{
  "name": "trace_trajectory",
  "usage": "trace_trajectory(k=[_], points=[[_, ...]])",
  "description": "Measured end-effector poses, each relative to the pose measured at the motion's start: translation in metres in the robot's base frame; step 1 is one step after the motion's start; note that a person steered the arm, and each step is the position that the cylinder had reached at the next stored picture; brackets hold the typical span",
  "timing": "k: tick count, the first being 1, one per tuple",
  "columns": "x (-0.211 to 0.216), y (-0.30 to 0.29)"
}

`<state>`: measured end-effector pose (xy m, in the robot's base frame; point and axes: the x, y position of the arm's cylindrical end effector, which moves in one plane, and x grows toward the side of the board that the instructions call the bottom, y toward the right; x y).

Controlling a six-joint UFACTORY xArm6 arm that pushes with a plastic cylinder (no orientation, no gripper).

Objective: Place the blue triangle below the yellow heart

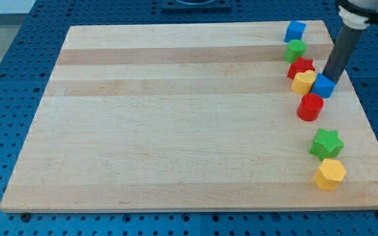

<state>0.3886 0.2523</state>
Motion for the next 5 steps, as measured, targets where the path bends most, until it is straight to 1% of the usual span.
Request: trace_trajectory(k=[3,5], points=[[0.047,0.0],[0.051,-0.016]])
